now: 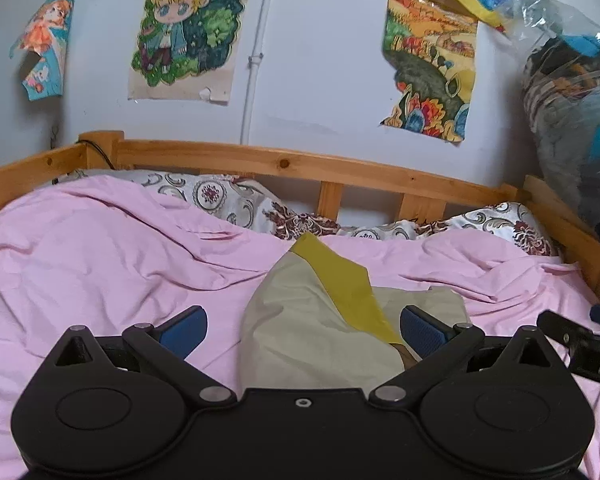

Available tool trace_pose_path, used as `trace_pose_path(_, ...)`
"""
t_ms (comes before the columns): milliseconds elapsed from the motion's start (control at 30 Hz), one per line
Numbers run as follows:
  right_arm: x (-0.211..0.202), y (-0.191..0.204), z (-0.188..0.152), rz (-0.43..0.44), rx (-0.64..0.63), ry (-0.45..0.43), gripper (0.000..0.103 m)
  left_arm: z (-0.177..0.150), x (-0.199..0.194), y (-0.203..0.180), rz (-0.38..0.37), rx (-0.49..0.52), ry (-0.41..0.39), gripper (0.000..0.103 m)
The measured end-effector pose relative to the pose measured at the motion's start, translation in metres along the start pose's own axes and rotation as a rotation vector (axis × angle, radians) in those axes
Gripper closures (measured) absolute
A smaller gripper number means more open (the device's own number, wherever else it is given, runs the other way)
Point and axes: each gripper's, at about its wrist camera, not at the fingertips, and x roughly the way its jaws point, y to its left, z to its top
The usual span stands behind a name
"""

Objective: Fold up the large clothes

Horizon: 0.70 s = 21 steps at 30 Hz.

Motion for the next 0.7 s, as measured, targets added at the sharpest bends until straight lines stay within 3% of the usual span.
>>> trace_pose_path(333,-0.062,0.027,0.022,0.011,-0.064,-0.065,0.0,-0.001,-0.073,0.01,-0.001,-0.012,-0.042,0.001)
trace_pose_path(700,-0.133,0.047,0.033,0.0,-0.092,-0.114,0.0,-0.027,-0.12,0.02,-0.026,-0.037,0.013,0.001)
